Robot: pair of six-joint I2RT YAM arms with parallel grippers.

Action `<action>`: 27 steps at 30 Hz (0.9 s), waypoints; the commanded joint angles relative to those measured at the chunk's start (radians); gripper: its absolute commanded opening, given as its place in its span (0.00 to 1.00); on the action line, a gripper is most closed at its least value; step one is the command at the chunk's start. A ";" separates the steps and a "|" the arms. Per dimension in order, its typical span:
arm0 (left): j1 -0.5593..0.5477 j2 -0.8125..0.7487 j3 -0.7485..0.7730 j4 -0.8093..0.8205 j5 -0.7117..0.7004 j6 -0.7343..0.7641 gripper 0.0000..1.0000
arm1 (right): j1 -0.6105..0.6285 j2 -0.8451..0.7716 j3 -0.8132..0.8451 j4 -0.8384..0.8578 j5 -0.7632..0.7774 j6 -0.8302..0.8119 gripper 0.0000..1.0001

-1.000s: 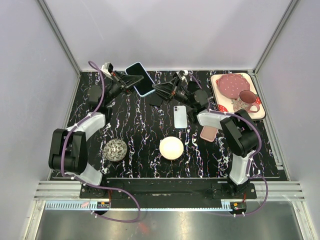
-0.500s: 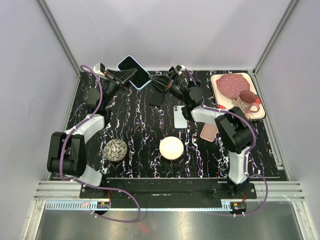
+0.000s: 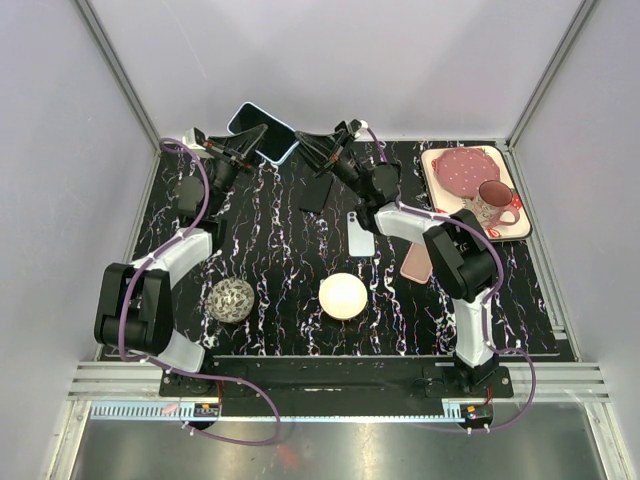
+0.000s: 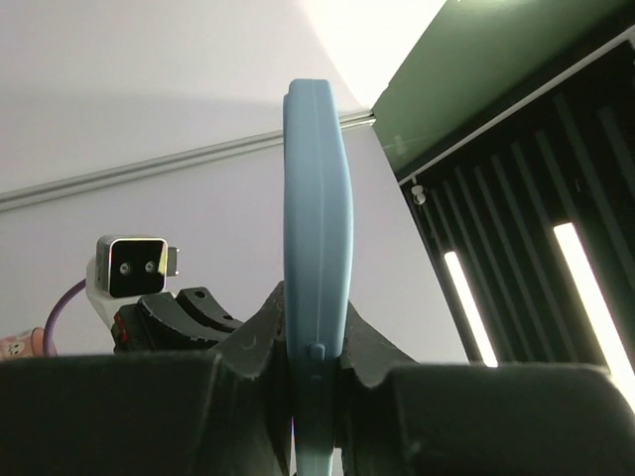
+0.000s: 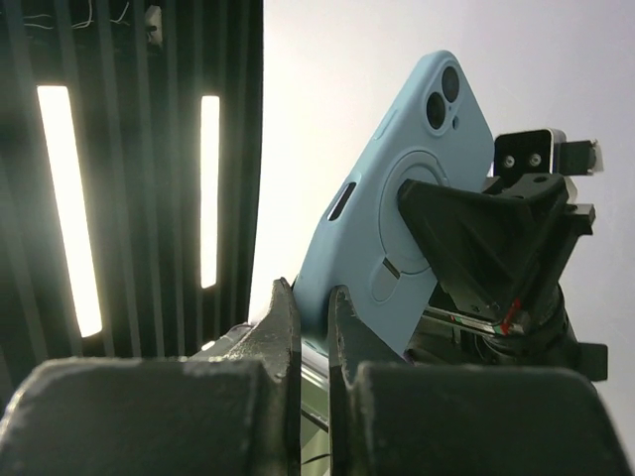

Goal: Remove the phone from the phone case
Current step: Remove the phone case from the phone.

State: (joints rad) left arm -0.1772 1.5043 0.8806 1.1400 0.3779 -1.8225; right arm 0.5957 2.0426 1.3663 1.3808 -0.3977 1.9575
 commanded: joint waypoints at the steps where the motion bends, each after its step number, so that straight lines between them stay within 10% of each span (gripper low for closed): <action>1: -0.104 -0.059 0.017 0.526 0.084 -0.098 0.00 | 0.027 0.031 0.103 0.185 0.178 0.376 0.00; 27: -0.159 -0.124 0.173 0.527 0.033 -0.118 0.00 | 0.030 0.077 0.169 0.187 0.188 0.386 0.00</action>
State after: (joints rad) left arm -0.2481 1.4776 0.9630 1.1538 0.2562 -1.8336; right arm 0.6083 2.0773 1.4864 1.4700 -0.3035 1.9995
